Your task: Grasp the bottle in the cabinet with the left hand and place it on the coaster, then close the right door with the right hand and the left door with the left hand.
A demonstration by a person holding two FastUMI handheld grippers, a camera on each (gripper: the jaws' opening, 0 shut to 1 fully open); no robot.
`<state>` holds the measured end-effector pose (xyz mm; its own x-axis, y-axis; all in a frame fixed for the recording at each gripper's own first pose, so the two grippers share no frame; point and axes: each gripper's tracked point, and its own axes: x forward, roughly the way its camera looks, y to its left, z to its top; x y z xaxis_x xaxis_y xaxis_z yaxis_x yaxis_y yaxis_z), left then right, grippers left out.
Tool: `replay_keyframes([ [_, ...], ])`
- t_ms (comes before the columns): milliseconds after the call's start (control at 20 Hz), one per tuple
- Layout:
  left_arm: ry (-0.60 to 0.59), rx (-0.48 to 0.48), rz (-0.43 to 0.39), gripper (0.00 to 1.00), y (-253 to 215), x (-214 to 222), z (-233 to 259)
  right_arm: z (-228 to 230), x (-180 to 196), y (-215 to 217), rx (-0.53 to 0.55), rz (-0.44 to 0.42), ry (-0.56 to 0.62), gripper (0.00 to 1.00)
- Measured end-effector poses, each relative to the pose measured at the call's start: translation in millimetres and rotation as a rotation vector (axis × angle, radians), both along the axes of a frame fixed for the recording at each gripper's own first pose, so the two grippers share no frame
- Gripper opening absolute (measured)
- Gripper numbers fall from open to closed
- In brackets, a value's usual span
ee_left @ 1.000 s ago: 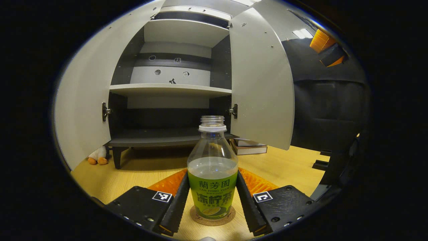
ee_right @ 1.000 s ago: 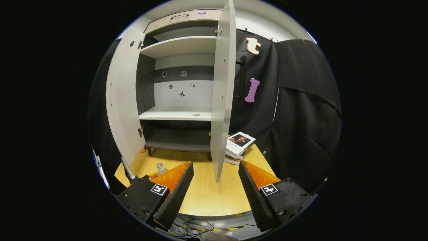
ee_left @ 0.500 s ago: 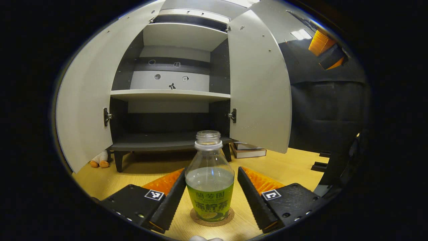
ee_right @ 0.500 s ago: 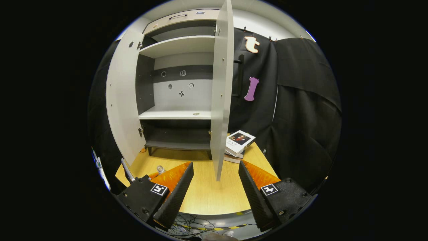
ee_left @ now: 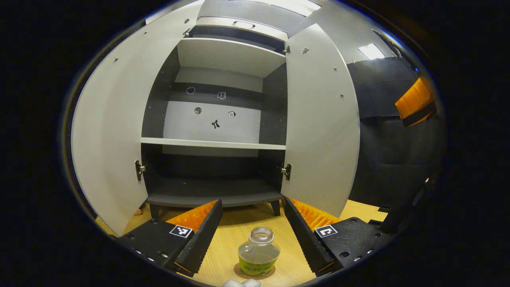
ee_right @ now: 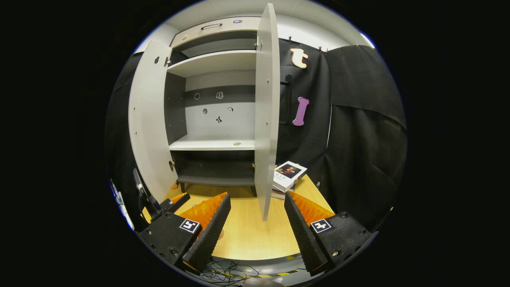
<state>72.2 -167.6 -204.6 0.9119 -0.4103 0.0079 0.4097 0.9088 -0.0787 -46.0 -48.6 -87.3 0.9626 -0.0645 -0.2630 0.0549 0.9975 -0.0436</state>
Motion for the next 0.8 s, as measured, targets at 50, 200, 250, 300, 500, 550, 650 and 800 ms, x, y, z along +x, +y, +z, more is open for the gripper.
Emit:
replay_keyframes([
  [50, -0.002, 0.002, 0.006, 0.96, 3, 1, 13, 3, 0, 1, 0.0, 0.003, -0.01, 0.83],
  [200, 0.014, 0.014, 0.031, 0.95, 17, 0, 50, 16, 2, 6, -0.001, 0.017, -0.053, 0.83],
  [250, 0.018, 0.004, 0.047, 0.95, 22, -2, 65, 20, 3, 8, 0.001, 0.023, -0.067, 0.83],
  [300, 0.017, -0.011, 0.059, 0.95, 28, -4, 81, 26, 4, 11, 0.009, 0.035, -0.082, 0.83],
  [500, 0.018, -0.046, 0.11, 0.95, 58, -12, 134, 42, 11, 18, 0.017, 0.055, -0.136, 0.83],
  [550, 0.021, -0.041, 0.127, 0.95, 69, -15, 144, 46, 13, 18, 0.018, 0.056, -0.15, 0.83],
  [650, 0.016, -0.009, 0.169, 0.95, 95, -22, 157, 56, 18, 17, 0.024, 0.056, -0.177, 0.83],
  [800, 0.0, 0.032, 0.233, 0.95, 137, -49, 164, 67, 29, 9, 0.019, 0.052, -0.202, 0.83],
])
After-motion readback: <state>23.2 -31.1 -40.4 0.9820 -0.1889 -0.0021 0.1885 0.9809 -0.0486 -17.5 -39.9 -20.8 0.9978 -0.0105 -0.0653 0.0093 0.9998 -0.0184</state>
